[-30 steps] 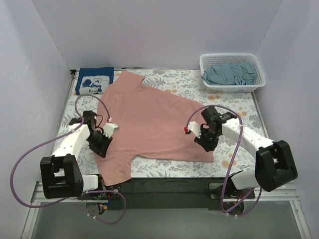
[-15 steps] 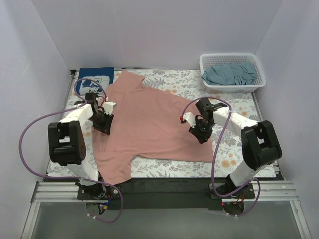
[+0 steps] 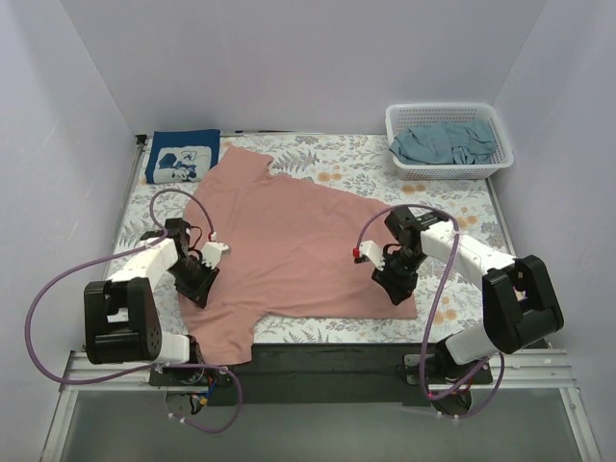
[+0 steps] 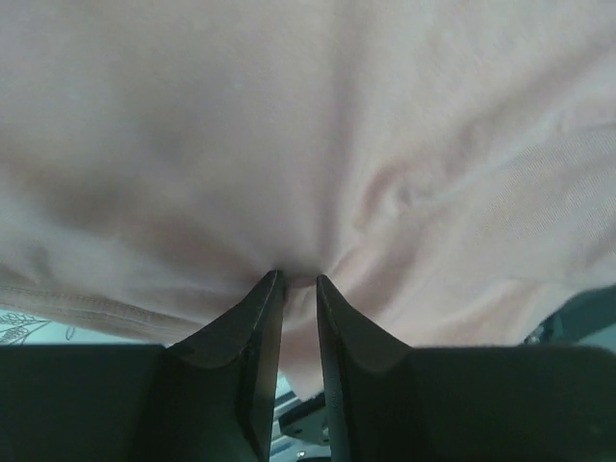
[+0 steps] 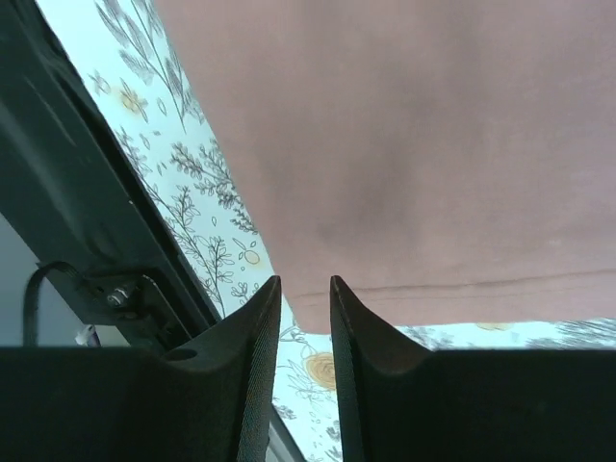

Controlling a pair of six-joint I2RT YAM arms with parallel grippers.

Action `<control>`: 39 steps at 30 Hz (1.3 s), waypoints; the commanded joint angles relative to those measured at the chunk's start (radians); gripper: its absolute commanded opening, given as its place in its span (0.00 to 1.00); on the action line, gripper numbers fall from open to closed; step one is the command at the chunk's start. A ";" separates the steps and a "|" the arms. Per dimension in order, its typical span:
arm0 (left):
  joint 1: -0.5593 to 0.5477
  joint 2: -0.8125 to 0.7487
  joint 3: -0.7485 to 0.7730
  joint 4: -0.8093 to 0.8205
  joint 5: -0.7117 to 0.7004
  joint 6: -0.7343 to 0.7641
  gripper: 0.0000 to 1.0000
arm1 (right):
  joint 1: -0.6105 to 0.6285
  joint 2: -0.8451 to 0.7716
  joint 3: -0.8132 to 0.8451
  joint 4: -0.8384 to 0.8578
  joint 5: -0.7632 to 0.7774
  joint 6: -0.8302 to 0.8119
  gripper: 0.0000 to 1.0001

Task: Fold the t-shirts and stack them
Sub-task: Flatten the tshirt out

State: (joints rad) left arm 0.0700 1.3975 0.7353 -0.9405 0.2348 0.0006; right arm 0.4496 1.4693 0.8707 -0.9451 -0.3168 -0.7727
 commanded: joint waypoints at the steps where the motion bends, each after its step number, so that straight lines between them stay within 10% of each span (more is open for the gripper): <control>1: 0.005 -0.038 0.062 -0.106 0.052 0.093 0.19 | -0.041 -0.034 0.172 -0.113 -0.114 -0.077 0.34; 16: 0.005 0.267 0.524 -0.043 0.316 -0.139 0.37 | -0.302 0.620 1.032 0.120 -0.076 0.226 0.56; 39: 0.005 0.268 0.472 -0.009 0.293 -0.155 0.38 | -0.302 0.761 0.909 0.177 0.008 0.127 0.50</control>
State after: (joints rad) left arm 0.0704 1.6783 1.1915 -0.9638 0.5129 -0.1471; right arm 0.1463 2.2402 1.8015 -0.7727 -0.3126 -0.6235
